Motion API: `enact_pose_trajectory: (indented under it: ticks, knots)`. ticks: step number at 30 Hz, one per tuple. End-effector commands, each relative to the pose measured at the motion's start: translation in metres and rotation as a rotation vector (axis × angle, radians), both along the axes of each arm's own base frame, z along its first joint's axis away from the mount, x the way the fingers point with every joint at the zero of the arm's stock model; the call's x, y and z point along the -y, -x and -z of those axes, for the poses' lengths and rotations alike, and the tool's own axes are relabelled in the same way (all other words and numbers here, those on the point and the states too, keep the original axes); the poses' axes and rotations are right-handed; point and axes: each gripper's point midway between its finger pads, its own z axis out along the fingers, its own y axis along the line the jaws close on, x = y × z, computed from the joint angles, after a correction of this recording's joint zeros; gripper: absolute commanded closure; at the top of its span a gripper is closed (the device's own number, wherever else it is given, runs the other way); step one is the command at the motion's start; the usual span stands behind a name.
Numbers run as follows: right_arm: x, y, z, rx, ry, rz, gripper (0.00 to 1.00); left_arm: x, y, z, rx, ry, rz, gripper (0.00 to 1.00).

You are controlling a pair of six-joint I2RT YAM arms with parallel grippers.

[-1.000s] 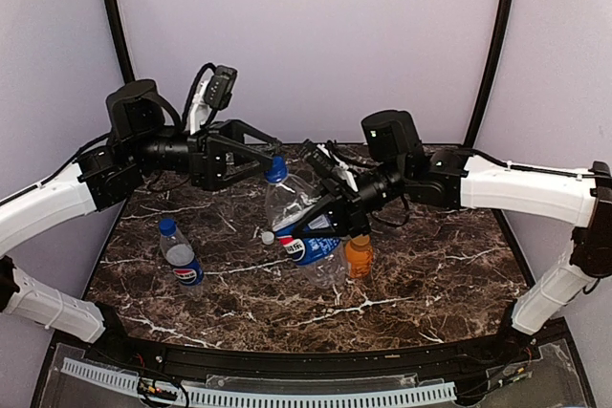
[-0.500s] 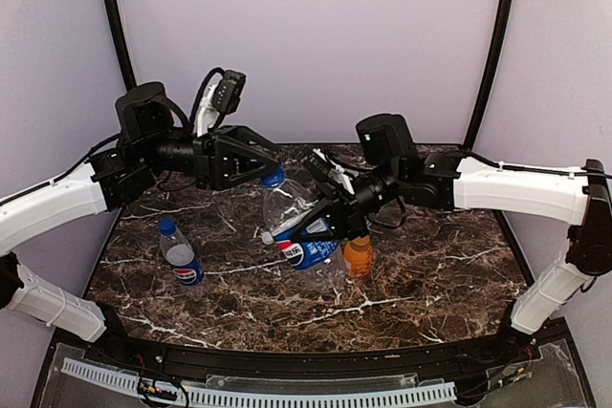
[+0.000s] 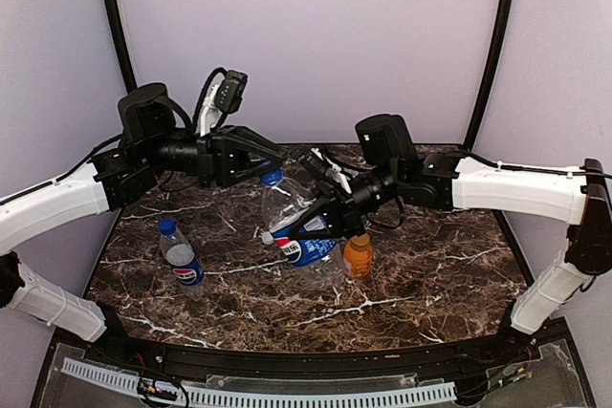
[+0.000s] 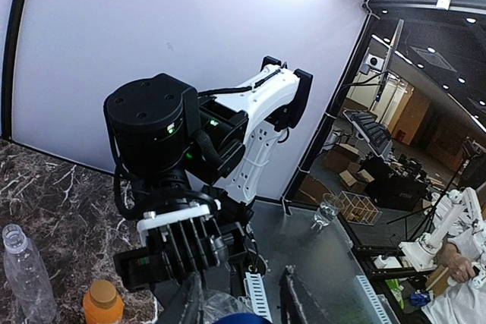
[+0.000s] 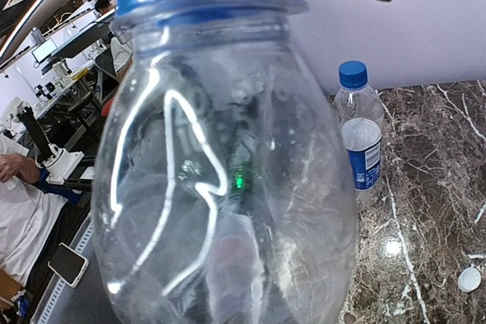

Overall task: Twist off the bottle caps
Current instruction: Unscrew the bottle cap from the plastic bottle.

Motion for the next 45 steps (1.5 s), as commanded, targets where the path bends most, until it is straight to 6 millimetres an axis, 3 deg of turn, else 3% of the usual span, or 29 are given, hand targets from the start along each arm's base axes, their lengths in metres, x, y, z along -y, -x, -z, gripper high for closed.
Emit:
enact_pose_trajectory:
  ticks: [1,8,24,29,34,38,45]
  knots:
    - [-0.001,-0.013,-0.02,0.047,-0.059,0.064,0.99,-0.002,-0.001,0.004,0.007,-0.012,-0.041,0.61]
    - [0.0,-0.016,-0.019,0.044,-0.055,0.079,0.99,-0.003,-0.003,0.006,0.008,-0.013,-0.055,0.53]
    - [-0.001,-0.036,-0.009,0.09,-0.015,0.194,0.99,-0.008,-0.034,0.004,-0.035,-0.015,-0.267,0.76]
    - [0.001,-0.066,-0.007,0.152,0.02,0.378,0.99,-0.014,-0.062,0.009,-0.114,-0.04,-0.45,0.79]
    - [0.009,-0.096,0.0,0.215,0.047,0.57,0.99,-0.023,-0.096,0.027,-0.185,-0.09,-0.678,0.78]
    - [0.011,-0.101,-0.003,0.242,0.023,0.603,0.99,-0.019,-0.103,0.035,-0.186,-0.112,-0.691,0.69]
    - [0.01,-0.082,0.0,0.228,0.013,0.493,1.0,-0.013,-0.085,0.023,-0.106,-0.077,-0.583,0.41]
